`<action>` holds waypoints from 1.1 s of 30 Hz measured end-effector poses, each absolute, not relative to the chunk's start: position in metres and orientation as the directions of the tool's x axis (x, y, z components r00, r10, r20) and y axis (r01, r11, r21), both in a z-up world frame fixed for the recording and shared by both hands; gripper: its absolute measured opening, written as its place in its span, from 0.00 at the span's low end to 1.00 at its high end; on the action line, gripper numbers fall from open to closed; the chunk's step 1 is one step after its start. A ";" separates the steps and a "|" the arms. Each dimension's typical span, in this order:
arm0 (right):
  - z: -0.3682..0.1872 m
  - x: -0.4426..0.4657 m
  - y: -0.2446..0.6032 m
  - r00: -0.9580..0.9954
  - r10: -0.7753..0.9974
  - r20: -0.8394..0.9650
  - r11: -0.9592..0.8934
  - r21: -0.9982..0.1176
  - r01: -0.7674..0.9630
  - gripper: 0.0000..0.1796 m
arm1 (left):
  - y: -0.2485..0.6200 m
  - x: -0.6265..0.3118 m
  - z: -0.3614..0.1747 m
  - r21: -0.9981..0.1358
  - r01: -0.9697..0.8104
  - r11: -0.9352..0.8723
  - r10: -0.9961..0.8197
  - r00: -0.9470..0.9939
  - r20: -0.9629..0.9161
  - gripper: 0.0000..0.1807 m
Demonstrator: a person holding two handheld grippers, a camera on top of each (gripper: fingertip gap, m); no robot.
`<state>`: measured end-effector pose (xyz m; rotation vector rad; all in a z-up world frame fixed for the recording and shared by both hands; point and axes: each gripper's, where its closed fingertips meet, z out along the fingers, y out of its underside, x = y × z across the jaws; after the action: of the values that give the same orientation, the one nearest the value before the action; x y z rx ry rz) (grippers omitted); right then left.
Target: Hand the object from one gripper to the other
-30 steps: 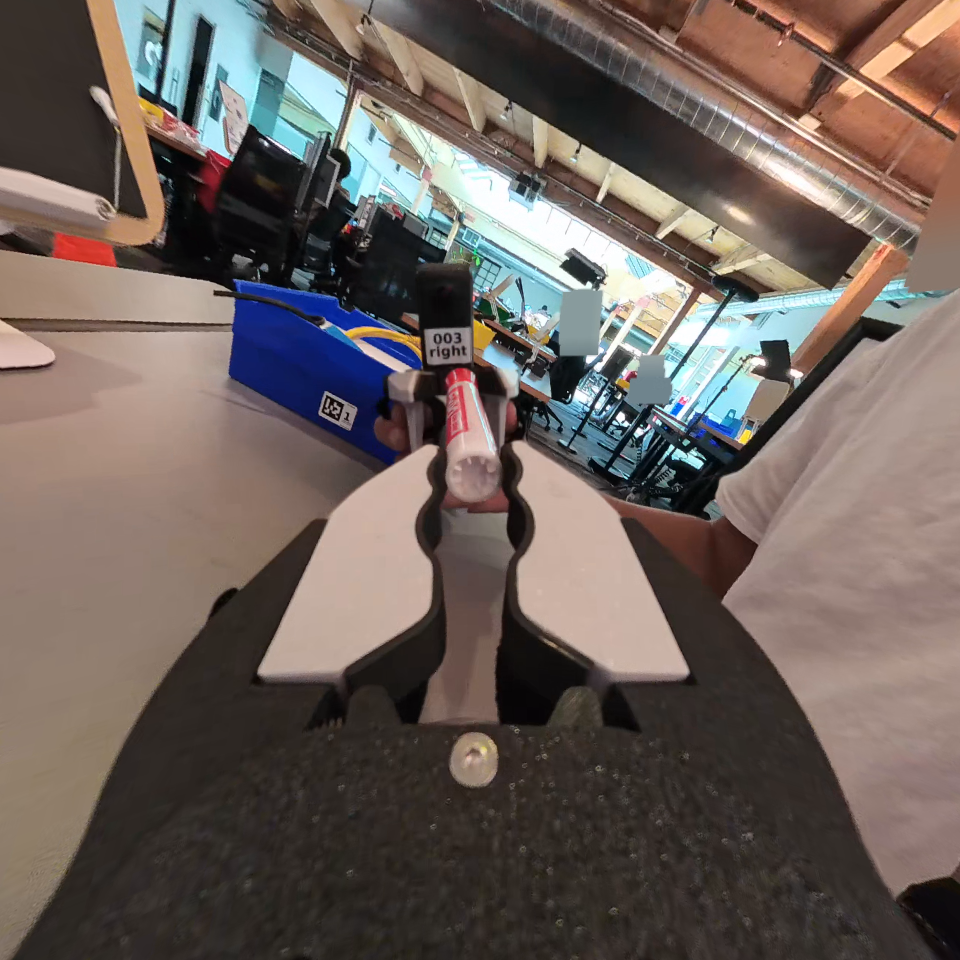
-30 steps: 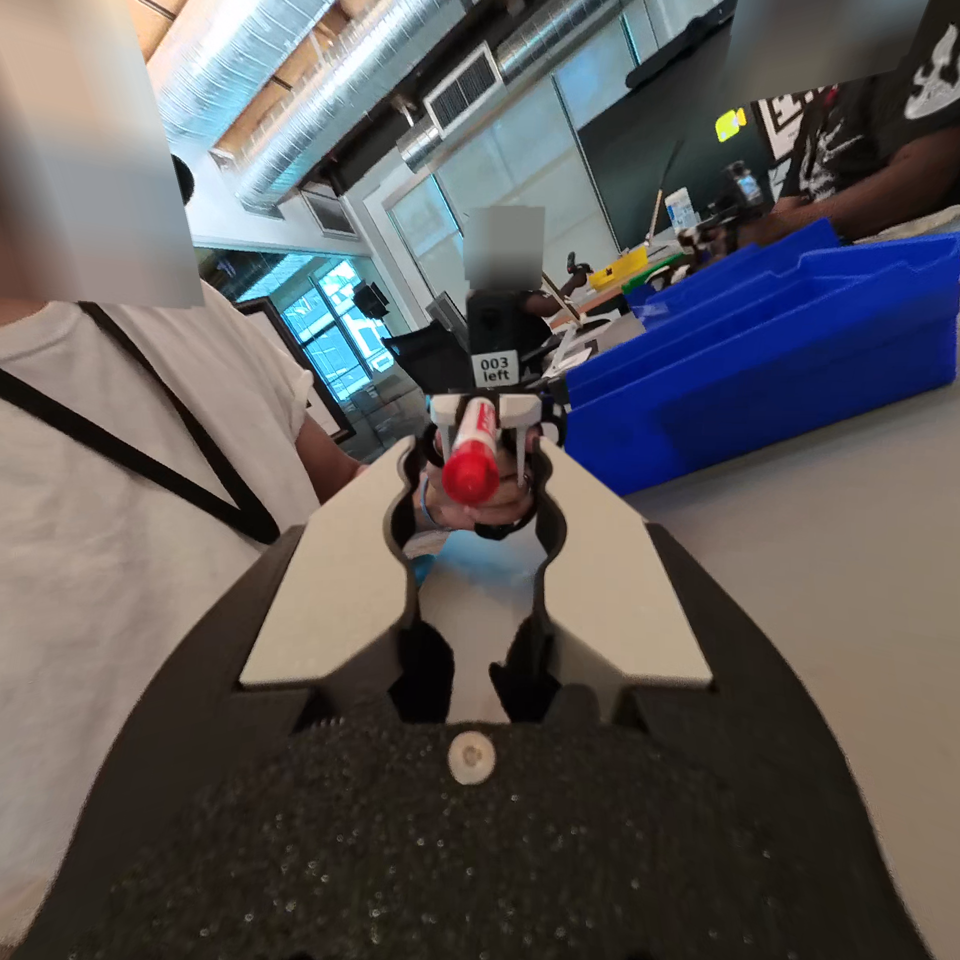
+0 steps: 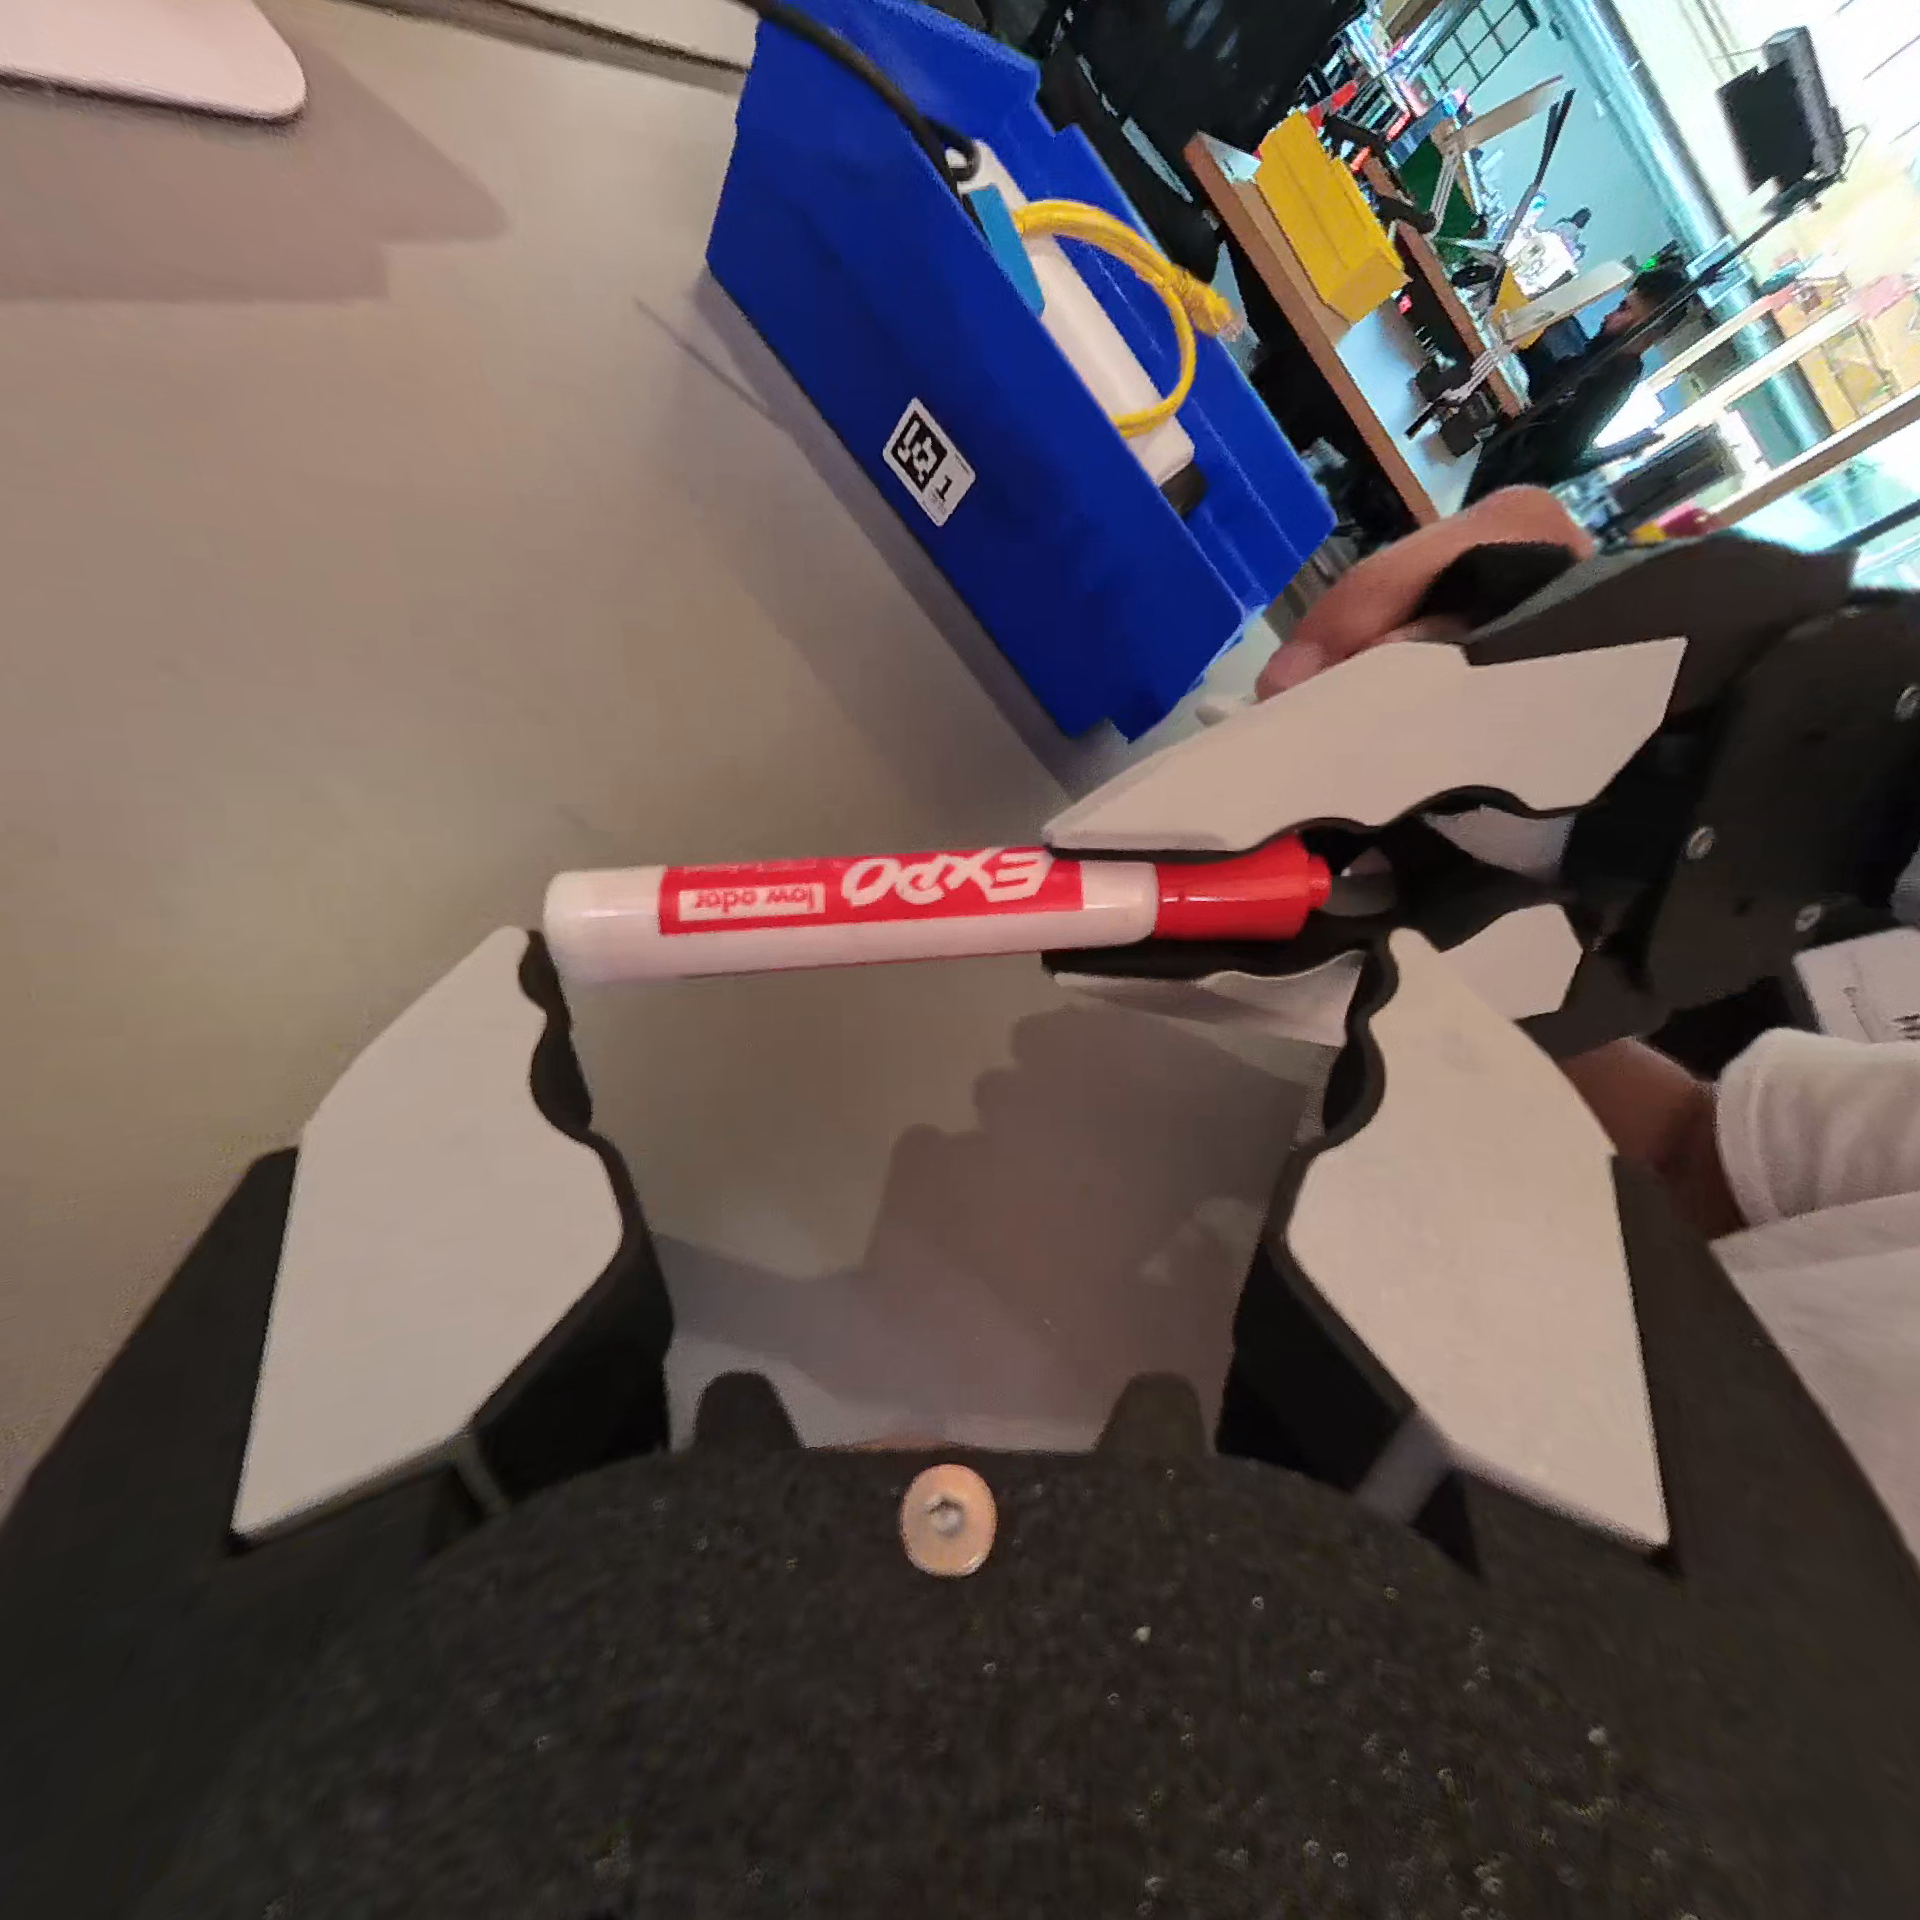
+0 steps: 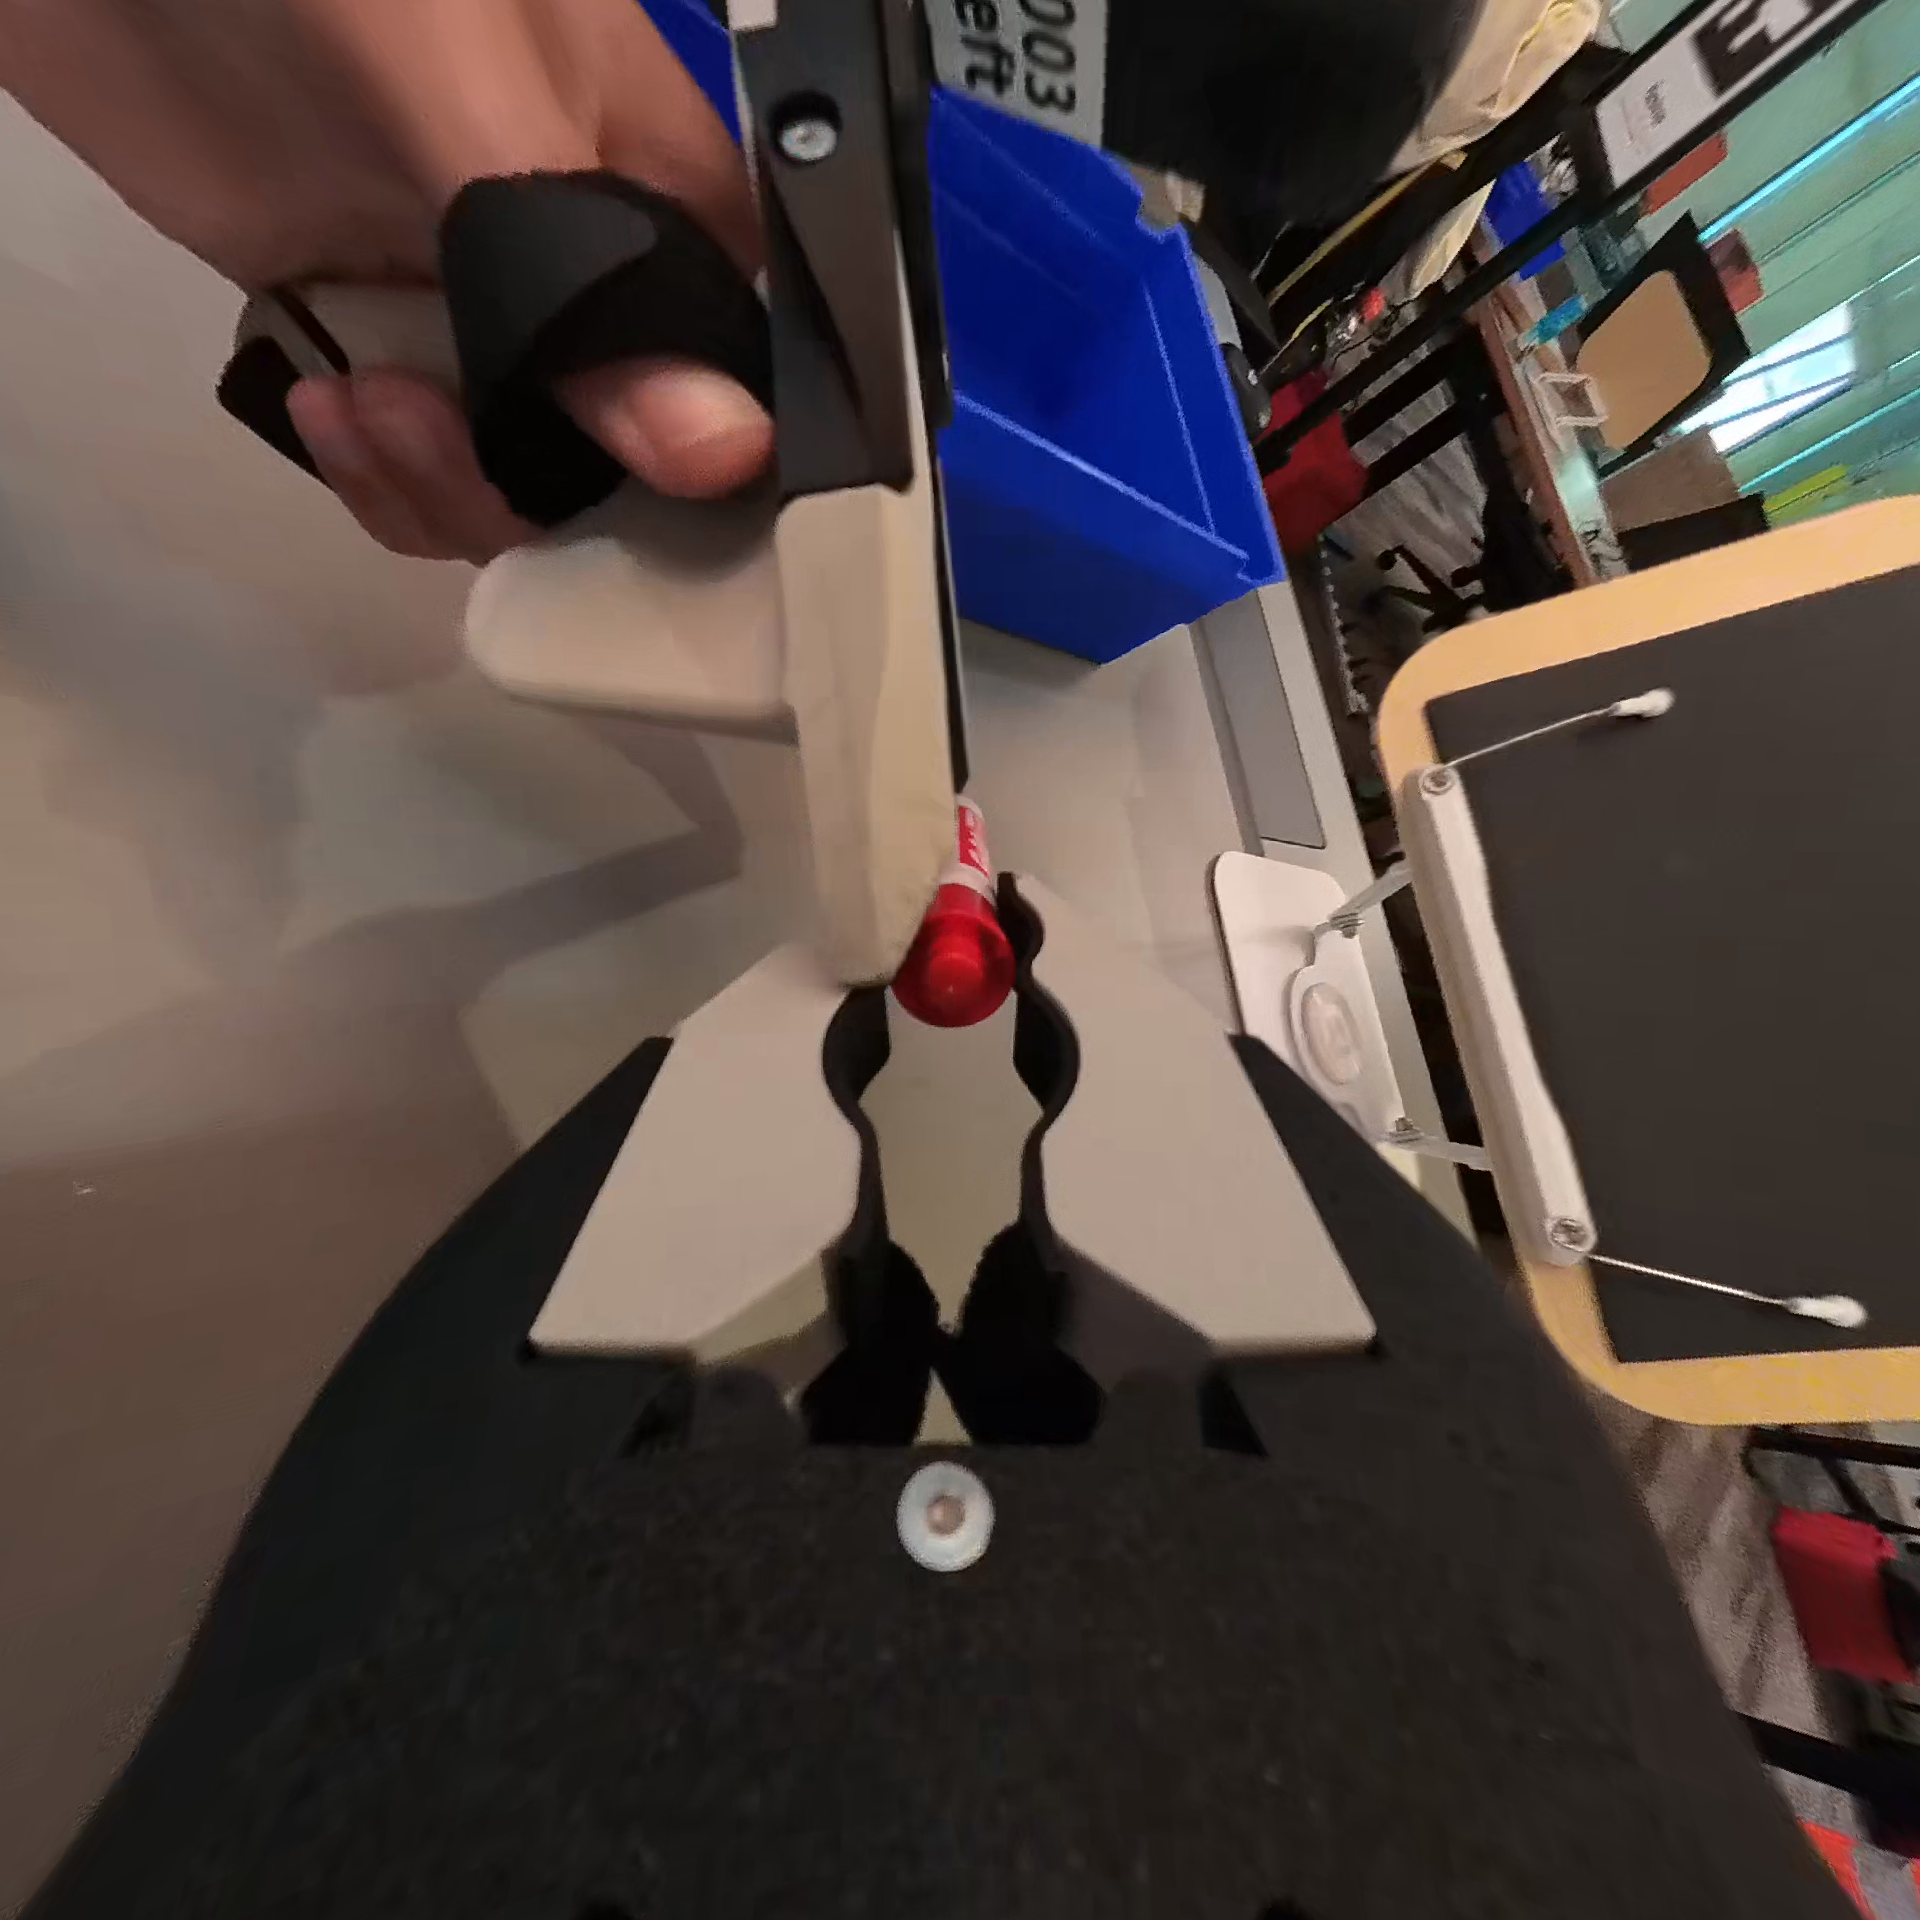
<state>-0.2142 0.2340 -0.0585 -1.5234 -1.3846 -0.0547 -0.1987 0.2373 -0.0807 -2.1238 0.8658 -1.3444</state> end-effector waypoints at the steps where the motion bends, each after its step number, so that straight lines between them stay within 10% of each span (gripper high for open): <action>1: -0.058 -0.215 0.234 0.327 0.694 0.642 0.208 -0.613 0.762 0.10 | 0.236 -0.199 -0.082 -0.667 -0.258 -0.699 -0.713 0.310 0.628 0.76; 13: -0.061 -0.228 0.227 0.258 0.631 0.731 0.285 -0.528 0.800 0.10 | 0.233 -0.209 -0.084 -0.653 -0.271 -0.707 -0.707 0.258 0.658 0.71; 25: -0.032 -0.234 0.205 0.394 0.764 0.511 0.256 -0.801 0.541 0.21 | 0.223 -0.206 -0.075 -0.650 -0.199 -0.733 -0.675 0.092 0.732 0.71; 30: -0.023 -0.192 0.225 0.498 0.867 -0.001 -0.119 -0.971 0.206 0.22 | 0.239 -0.219 -0.064 -0.738 -0.160 -0.655 -0.755 0.130 0.642 0.70; 33: -0.059 -0.193 0.231 0.336 0.719 -0.609 -0.659 -0.751 0.048 0.26 | 0.237 -0.221 -0.060 -0.849 -0.234 -0.473 -0.880 0.160 0.446 0.70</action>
<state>-0.1926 0.2315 -0.0592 -1.9667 -0.6701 1.3545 -0.2205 0.2371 -0.0597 -1.8205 1.0596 -1.3352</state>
